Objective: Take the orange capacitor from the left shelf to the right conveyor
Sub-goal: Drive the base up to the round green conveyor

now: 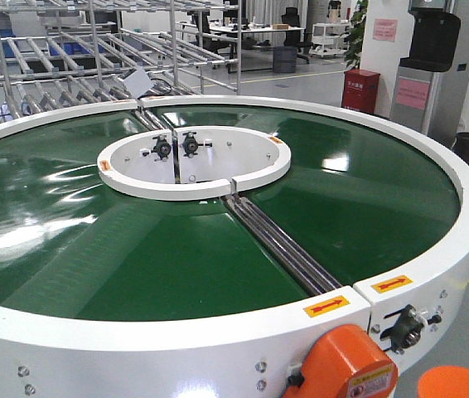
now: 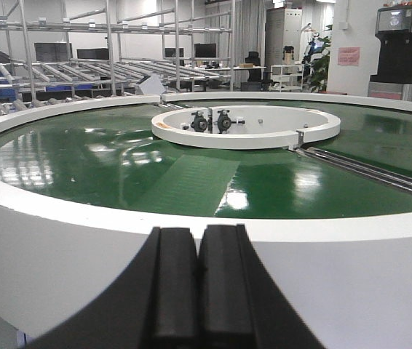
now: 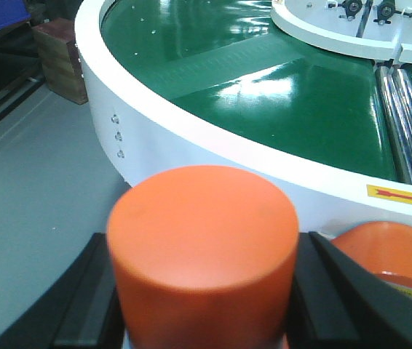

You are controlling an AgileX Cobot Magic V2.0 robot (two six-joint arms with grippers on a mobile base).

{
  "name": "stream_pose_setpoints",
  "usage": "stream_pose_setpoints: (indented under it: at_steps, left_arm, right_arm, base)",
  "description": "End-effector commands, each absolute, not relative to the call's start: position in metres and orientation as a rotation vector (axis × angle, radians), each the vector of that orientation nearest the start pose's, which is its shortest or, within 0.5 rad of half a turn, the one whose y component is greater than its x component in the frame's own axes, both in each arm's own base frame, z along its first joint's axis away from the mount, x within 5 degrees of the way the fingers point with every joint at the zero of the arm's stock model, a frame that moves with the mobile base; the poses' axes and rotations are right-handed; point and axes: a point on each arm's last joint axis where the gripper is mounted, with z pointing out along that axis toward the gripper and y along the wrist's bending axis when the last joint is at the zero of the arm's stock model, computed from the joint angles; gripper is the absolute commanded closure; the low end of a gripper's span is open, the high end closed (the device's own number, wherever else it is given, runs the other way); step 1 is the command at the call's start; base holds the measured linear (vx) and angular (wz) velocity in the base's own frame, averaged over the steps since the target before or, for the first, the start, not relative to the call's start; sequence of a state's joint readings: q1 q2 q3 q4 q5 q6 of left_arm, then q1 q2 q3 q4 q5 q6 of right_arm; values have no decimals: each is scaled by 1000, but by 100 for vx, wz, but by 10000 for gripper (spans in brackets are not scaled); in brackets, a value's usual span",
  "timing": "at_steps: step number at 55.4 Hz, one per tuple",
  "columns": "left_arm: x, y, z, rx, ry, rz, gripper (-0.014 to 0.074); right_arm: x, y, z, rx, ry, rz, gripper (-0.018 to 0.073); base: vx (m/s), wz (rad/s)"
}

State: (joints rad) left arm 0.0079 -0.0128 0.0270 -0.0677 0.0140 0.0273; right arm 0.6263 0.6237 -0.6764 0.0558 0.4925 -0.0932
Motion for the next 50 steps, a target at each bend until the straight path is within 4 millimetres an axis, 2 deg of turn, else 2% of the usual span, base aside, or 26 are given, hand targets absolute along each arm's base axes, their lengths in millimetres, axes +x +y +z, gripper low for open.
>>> stream_pose_setpoints:
  at_steps: [1,50]
  left_arm:
    - [56,0,201,-38,1451,-36,603]
    - [56,0,201,-38,1451,-36,603]
  right_arm:
    - [101,75,361,-625,1727,423,243]
    - [101,75,361,-625,1726,424,243]
  base:
    - [15,3]
    - [15,5]
